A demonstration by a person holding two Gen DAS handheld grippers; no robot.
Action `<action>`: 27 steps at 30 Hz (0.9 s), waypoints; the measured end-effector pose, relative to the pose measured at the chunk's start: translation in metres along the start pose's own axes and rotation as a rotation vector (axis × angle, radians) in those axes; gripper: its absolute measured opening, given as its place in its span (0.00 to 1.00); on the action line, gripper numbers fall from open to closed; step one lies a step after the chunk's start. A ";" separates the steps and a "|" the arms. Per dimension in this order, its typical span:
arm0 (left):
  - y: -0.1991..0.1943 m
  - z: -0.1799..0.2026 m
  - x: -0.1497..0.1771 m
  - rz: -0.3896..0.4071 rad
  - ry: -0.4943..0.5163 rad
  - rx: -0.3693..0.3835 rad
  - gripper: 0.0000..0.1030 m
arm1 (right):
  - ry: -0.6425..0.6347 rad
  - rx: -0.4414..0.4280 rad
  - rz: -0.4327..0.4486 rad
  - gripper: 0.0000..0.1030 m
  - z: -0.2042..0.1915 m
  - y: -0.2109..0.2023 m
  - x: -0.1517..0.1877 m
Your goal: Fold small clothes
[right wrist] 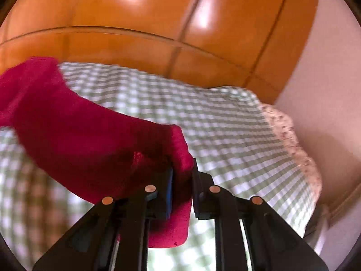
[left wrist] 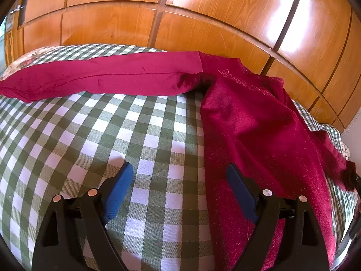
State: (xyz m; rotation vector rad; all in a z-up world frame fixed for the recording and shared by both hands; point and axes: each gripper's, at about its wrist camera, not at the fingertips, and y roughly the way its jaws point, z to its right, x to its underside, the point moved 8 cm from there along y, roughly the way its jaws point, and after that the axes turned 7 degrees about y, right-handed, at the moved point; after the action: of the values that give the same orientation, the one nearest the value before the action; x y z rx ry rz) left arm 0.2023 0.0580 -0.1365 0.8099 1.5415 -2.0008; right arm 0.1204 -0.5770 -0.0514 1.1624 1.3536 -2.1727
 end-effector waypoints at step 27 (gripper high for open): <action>0.007 0.000 0.000 -0.004 -0.026 0.040 0.87 | 0.325 -0.433 -0.131 0.72 -0.107 -0.009 0.001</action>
State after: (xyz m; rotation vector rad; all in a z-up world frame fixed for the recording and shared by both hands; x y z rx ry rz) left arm 0.2066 0.0560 -0.1411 0.7937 1.4937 -2.0434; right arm 0.1640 -0.4807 -0.0703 1.3110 1.9648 -1.6858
